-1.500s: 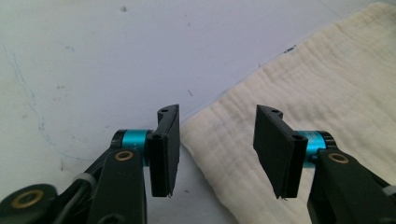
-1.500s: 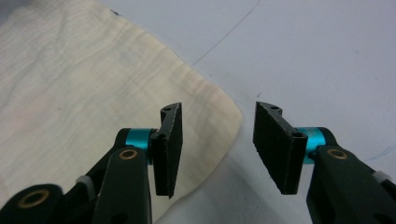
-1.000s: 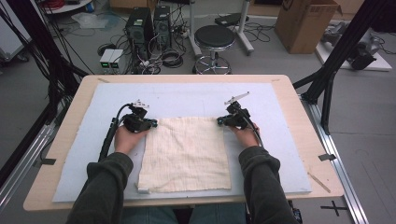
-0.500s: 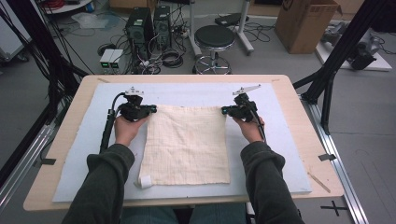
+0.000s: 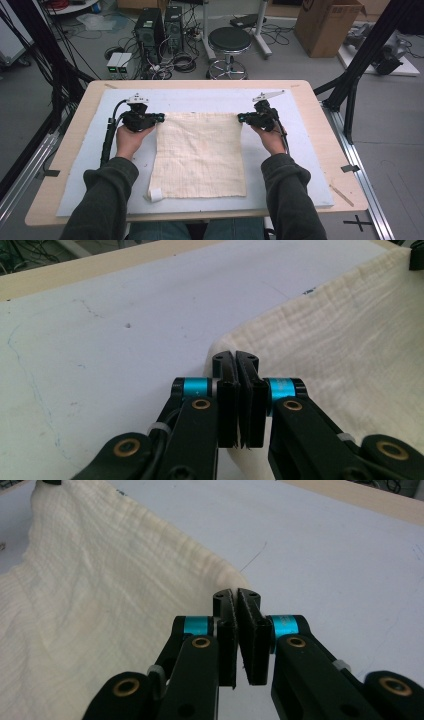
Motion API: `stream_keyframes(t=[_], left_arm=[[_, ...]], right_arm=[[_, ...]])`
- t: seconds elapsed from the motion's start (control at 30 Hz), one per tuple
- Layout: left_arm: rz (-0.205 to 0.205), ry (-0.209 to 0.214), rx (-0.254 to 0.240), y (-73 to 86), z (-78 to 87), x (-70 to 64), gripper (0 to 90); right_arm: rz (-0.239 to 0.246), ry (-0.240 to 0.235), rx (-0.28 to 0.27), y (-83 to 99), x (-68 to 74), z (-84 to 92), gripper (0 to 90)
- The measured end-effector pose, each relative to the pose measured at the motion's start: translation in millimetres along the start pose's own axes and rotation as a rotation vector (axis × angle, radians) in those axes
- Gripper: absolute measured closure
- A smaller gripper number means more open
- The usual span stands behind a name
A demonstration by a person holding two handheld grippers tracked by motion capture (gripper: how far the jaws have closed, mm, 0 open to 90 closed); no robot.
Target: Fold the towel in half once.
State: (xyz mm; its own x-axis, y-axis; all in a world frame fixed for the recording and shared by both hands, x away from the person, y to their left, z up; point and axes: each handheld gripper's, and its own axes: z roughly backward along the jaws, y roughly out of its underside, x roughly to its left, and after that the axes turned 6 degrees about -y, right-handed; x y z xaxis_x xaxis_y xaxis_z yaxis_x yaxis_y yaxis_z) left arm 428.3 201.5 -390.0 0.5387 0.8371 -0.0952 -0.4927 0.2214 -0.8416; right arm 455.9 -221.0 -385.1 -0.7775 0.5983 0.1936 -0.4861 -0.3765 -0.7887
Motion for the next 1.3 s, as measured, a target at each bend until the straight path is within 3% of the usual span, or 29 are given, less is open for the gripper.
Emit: stream_keyframes(t=[0.17,0.4,0.6,0.8,1.3], left_arm=[[0.016,0.021,-0.020,12.1,7.9,-2.1,87.0],[-0.011,0.047,-0.045,17.4,22.1,-7.1,87.0],[-0.032,0.061,-0.066,25.3,35.7,-12.8,86.9],[-0.084,0.074,-0.050,32.6,44.9,-20.9,86.8],[-0.120,0.110,-0.040,57.6,66.9,-39.4,86.6]], right_arm=[[0.028,-0.018,-0.018,-1.7,7.2,7.9,86.4],[0.040,-0.054,-0.036,-1.7,18.5,15.6,86.4],[0.034,-0.095,-0.041,10.3,22.8,20.1,86.3],[0.070,-0.121,-0.052,12.8,36.5,26.9,86.3],[0.086,-0.165,-0.039,44.3,57.3,36.9,86.3]])
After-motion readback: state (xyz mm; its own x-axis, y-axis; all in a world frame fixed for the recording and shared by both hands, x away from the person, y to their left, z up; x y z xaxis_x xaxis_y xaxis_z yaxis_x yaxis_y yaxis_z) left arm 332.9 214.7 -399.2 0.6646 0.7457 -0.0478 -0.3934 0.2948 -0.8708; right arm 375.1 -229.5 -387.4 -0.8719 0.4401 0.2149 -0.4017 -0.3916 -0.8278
